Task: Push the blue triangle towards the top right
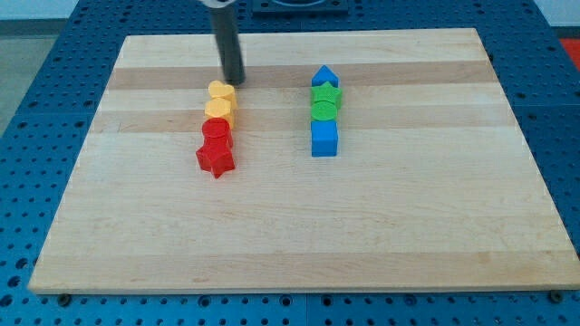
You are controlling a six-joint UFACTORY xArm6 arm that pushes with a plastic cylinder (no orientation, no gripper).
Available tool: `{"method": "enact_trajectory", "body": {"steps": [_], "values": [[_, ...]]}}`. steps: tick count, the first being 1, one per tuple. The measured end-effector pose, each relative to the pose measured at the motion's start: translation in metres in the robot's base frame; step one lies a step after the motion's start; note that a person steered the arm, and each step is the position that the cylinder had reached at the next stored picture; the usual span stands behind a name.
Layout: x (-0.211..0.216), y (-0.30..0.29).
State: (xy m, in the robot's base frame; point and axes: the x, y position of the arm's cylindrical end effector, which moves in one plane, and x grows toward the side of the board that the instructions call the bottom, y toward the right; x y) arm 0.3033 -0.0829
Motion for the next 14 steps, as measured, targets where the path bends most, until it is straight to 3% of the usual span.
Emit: {"method": "enact_trajectory", "body": {"steps": [2, 8, 11, 14], "values": [[0.021, 0.066], [0.021, 0.244], [-0.05, 0.259], [-0.07, 0.242]]}}
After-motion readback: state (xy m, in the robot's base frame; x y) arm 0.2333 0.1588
